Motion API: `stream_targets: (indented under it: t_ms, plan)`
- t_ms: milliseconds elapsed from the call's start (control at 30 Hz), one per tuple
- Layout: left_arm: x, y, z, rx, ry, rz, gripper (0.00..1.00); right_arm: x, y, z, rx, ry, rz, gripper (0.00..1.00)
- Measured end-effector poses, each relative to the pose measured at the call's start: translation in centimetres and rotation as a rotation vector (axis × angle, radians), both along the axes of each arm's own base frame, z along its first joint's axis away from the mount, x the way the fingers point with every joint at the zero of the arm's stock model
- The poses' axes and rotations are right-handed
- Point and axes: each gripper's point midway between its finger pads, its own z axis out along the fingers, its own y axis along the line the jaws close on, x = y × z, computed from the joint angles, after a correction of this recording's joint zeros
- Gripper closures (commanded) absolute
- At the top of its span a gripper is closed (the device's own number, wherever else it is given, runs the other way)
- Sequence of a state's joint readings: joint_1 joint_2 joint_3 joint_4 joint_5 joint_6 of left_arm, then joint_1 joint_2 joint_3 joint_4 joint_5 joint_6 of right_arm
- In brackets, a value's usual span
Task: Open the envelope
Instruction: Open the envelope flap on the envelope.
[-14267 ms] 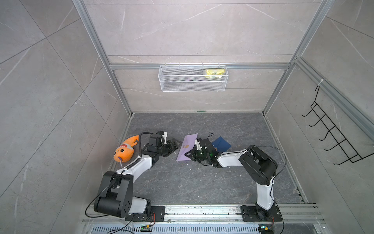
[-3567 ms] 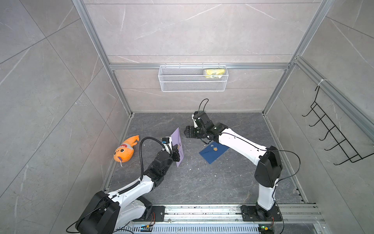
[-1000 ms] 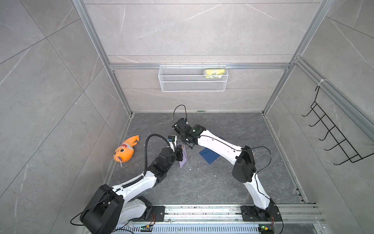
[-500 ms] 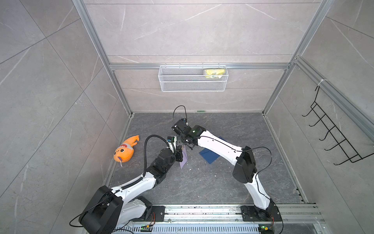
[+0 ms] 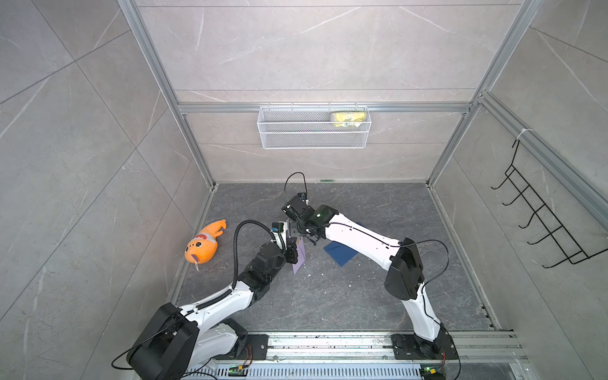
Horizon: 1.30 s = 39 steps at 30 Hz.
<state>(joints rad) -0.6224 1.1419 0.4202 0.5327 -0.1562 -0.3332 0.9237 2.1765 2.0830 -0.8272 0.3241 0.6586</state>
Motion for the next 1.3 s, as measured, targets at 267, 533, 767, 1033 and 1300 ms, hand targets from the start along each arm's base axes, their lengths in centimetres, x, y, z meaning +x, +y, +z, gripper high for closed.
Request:
stream_targets:
  t_ms: [267, 533, 767, 1033, 1300]
  plan:
    - [0.0, 0.0, 0.0, 0.0, -0.003, 0.004, 1.0, 0.1, 0.2, 0.1, 0.006, -0.004, 0.005, 0.98]
    - [0.1, 0.1, 0.1, 0.0, -0.006, 0.01, 1.0, 0.1, 0.2, 0.2, -0.001, -0.011, 0.019, 0.98]
    - [0.1, 0.3, -0.1, 0.007, 0.0, 0.018, 1.0, 0.2, 0.5, -0.3, 0.002, -0.018, 0.03, 0.98]
    - [0.0, 0.5, -0.6, 0.017, 0.011, 0.022, 1.0, 0.1, 0.6, -0.7, -0.006, -0.022, 0.047, 0.98]
    - [0.0, 0.5, -0.6, 0.019, 0.013, 0.023, 1.0, 0.1, 0.6, -0.9, -0.002, -0.027, 0.049, 0.98]
